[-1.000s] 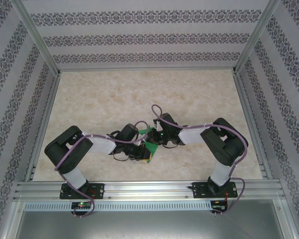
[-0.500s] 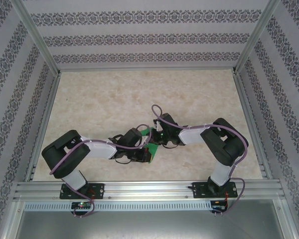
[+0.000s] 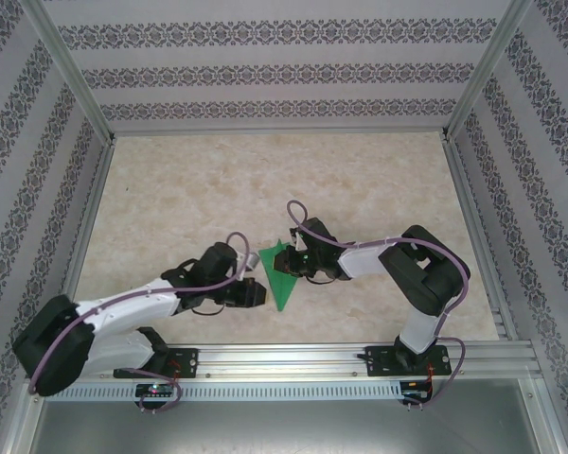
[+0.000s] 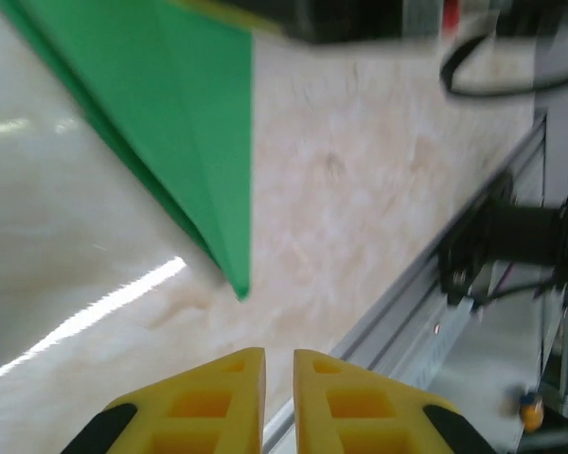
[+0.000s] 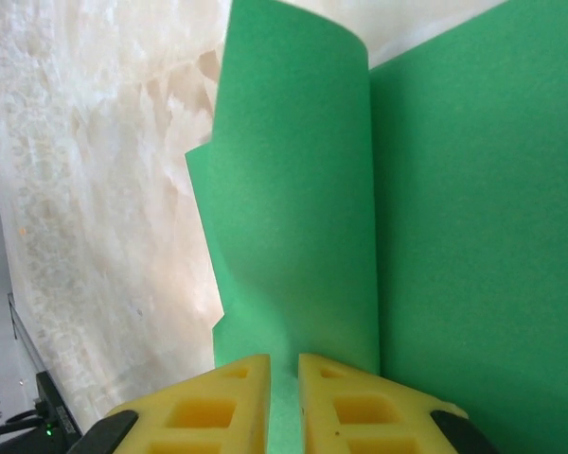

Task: Fold a paper plane with a square sheet of paper (pick it up from the middle)
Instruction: Fourth fold the wing at the center of the table.

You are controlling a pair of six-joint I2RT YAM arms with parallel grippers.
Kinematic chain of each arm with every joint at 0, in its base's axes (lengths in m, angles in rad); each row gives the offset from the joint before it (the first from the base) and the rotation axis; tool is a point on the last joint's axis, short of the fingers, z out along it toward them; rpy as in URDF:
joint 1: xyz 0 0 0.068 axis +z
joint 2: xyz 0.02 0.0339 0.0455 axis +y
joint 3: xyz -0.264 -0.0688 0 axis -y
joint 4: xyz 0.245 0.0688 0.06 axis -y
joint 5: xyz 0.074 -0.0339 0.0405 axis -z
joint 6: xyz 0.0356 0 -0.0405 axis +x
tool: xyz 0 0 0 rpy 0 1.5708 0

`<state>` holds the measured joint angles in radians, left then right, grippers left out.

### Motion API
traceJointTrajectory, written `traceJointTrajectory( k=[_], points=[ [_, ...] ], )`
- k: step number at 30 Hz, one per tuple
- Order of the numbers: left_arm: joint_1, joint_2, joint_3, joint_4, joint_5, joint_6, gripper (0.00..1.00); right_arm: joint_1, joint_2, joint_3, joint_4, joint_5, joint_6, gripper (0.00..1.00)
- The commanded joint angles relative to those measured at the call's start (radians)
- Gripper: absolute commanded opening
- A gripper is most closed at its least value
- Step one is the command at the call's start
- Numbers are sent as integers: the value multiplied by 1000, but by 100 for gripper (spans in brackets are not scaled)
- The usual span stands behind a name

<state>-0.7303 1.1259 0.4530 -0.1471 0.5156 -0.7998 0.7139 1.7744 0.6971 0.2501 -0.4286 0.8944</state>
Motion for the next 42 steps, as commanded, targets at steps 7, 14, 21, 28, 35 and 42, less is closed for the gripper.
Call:
traceJointTrajectory(
  k=[7,14,21,28,35,42],
  points=[
    [160,-15,17,46,36,-113,20,43,-23,-146,17,260,211,17],
    [150,195,107,247,139,-185,19,92,-29,-129,15,336,287,18],
    [96,336,133,302,64,-275,15,99,-3,-125,26,337,308,18],
    [22,424,150,365,5,-356,12,101,6,-132,48,331,316,18],
    [2,456,95,375,-73,-414,9,101,10,-136,55,329,313,18],
    [-3,455,73,400,-62,-401,11,101,14,-140,54,330,310,18]
  ],
)
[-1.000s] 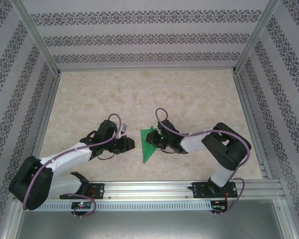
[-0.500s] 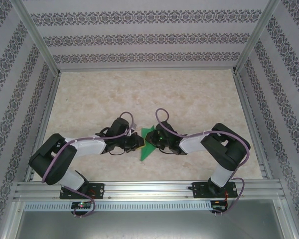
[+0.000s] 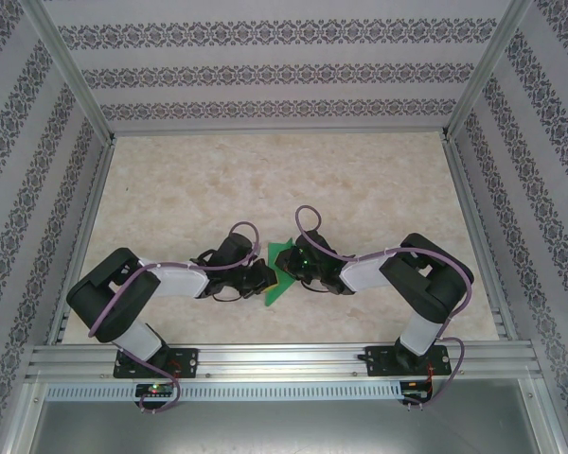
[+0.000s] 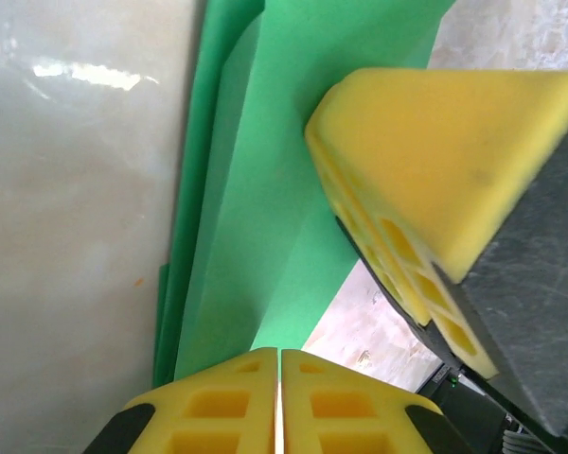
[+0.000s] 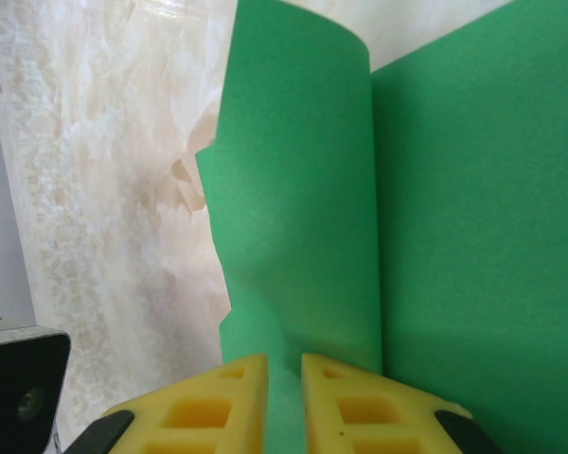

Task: Fold a paper plane with a square sheet of paper (pick it up from the middle)
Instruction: Fourth fold the wing at the center of the table.

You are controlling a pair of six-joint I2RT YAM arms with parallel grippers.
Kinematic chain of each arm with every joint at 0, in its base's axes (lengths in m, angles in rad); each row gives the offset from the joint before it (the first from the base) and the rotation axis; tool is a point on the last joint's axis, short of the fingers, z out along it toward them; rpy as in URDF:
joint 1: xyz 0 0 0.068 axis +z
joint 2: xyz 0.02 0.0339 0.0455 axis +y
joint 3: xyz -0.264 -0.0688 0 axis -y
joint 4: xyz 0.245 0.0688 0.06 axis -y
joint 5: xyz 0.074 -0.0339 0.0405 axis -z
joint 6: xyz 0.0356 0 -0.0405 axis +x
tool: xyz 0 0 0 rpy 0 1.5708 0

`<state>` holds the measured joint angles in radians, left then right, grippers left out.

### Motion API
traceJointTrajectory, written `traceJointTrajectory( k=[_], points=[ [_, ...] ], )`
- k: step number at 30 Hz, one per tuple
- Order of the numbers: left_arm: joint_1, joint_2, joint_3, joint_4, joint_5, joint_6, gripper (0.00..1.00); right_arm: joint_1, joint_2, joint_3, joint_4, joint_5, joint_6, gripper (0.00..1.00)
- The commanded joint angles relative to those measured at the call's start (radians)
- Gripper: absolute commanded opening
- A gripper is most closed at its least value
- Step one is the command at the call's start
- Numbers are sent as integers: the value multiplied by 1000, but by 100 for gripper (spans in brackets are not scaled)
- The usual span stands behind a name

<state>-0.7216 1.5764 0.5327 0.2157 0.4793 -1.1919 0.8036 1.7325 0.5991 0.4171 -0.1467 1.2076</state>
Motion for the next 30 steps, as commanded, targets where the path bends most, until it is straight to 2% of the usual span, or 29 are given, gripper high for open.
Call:
traceJointTrajectory(
  k=[1,7,14,17,21,23,26,30],
  points=[
    [-12,15,-9,36,-25,-9,10,11,56,-42,-114,48,-3,18],
    [-19,74,-46,46,-1,-39,9,7,29,-36,-109,41,-29,18],
    [-27,103,-40,-67,-13,20,2,-38,-55,-2,-137,-15,-100,20],
    [-27,103,-35,-108,-22,40,1,-60,-121,21,-212,-9,-147,20],
    [-29,104,-22,-131,-31,58,0,-71,-197,38,-295,-19,-229,14],
    [-30,102,-19,-123,-30,68,0,-68,-197,52,-328,-51,-251,7],
    [-33,108,-2,-144,-34,81,0,-59,-159,62,-284,-109,-248,0],
    [-35,126,13,-155,-28,89,0,-45,-75,130,-272,-142,-266,0]
  ],
)
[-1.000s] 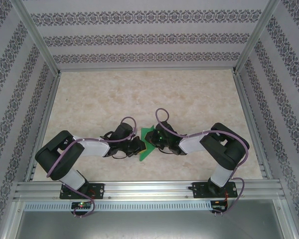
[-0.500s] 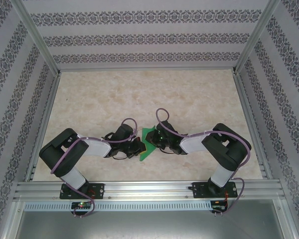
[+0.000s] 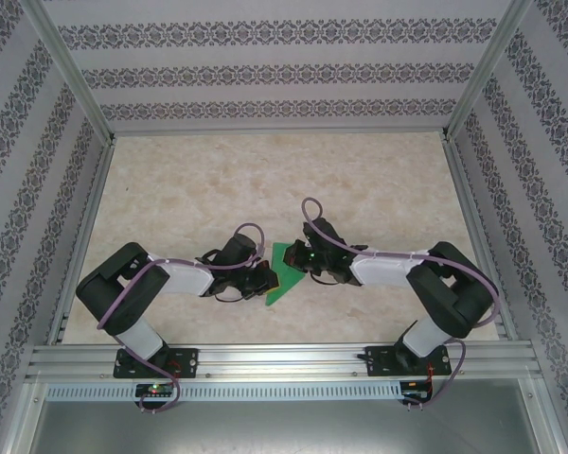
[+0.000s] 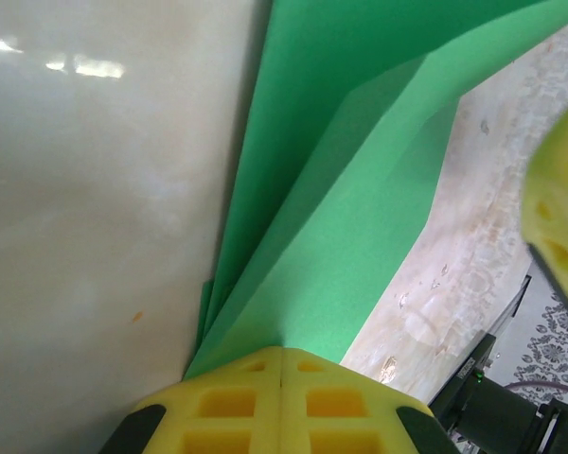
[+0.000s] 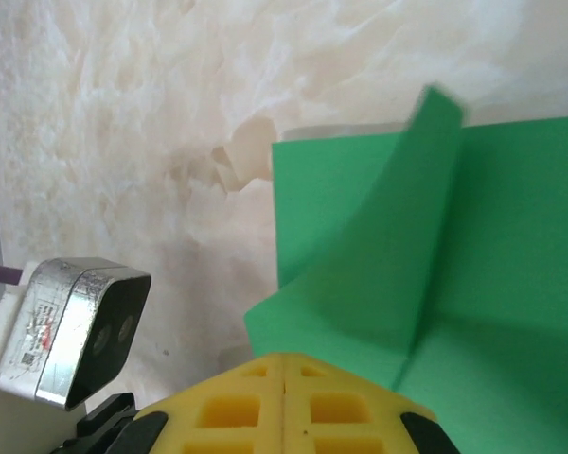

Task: Fold a paper plane with a square sheet of paper (pick it up from the middle)
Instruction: Fourth fold the wing at the center of the table.

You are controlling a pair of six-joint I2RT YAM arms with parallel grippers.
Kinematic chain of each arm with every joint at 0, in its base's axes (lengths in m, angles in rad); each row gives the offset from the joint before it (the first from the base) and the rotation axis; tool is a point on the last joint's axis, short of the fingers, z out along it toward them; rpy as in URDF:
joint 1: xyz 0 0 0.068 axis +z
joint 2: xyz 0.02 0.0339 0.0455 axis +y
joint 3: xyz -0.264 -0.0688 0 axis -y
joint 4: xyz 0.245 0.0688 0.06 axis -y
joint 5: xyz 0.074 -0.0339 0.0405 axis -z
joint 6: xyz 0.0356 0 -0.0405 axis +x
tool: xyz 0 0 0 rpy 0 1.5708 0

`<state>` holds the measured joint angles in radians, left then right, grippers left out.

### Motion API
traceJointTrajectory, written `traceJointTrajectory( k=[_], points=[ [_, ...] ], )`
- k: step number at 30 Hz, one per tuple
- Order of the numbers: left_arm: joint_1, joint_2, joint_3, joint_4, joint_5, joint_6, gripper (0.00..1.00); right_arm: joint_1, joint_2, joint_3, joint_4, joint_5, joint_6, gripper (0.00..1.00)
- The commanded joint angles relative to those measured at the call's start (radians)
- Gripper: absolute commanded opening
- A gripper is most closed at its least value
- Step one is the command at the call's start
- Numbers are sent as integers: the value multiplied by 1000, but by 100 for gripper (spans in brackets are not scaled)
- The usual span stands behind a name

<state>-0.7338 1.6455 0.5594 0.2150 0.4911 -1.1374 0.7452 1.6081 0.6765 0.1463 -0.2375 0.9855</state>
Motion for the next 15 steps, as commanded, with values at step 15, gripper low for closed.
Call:
traceJointTrajectory(
  k=[15],
  points=[
    [-26,88,-11,-226,-43,76,0,-92,223,23,105,-63,-84,7]
  ],
)
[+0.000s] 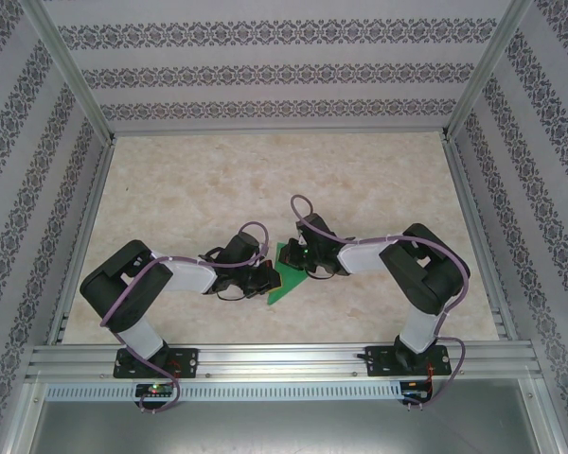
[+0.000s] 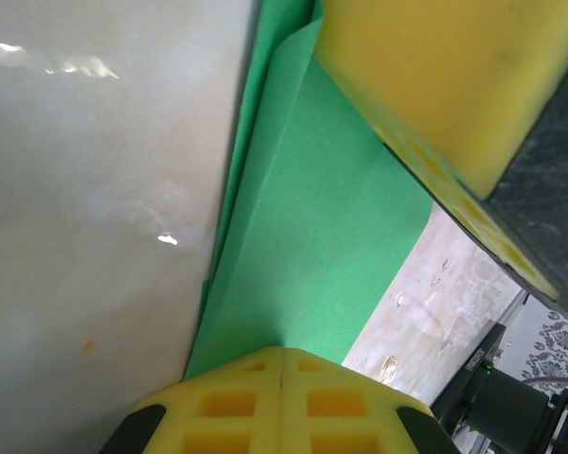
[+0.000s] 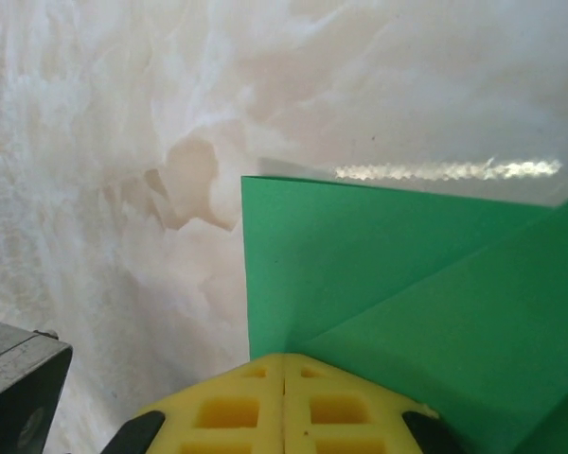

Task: Fold a paper plane with a square sheet of paper (pick it up from the middle)
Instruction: Fourth fold the wing at the center of the table.

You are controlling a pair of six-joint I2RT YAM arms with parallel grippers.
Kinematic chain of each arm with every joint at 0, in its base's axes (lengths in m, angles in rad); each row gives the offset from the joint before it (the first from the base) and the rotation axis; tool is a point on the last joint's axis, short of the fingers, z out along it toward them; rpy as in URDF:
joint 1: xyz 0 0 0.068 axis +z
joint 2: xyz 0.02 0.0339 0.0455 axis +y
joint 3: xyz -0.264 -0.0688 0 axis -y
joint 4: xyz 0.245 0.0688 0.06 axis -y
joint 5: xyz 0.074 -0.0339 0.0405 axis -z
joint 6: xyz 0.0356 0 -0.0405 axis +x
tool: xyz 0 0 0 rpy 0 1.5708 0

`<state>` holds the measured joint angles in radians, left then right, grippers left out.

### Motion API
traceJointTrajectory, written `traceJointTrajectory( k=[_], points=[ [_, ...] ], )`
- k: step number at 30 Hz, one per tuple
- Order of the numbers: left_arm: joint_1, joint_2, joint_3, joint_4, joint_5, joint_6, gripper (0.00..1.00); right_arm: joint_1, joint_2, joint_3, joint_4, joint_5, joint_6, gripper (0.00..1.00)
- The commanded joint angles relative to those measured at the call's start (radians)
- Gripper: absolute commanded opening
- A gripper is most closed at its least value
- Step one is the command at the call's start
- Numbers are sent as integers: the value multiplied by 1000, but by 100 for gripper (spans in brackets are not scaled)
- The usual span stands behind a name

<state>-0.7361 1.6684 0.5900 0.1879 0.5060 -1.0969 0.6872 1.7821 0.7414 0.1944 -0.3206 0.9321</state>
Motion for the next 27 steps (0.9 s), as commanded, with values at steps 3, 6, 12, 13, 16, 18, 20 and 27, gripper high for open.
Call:
traceJointTrajectory(
  k=[3,6,12,13,16,18,20,27],
  points=[
    [-23,71,-41,-220,-66,48,0,-66,62,-69,101,3,-24,8],
    [-23,77,-44,-228,-69,52,0,-93,52,-73,99,2,-33,9],
    [-23,84,-55,-234,-70,57,0,-154,33,-38,46,11,-81,10],
    [-23,84,-56,-233,-73,59,0,-169,36,-37,50,2,-87,11],
    [-23,88,-56,-237,-77,63,0,-207,45,-40,79,-22,-96,12],
    [-23,88,-57,-233,-75,62,0,-228,54,-46,100,-23,-96,12],
    [-24,87,-58,-231,-75,66,0,-257,63,-58,145,-40,-90,12],
    [-24,88,-50,-236,-71,75,0,-336,79,-47,180,-87,-93,13]
  ],
)
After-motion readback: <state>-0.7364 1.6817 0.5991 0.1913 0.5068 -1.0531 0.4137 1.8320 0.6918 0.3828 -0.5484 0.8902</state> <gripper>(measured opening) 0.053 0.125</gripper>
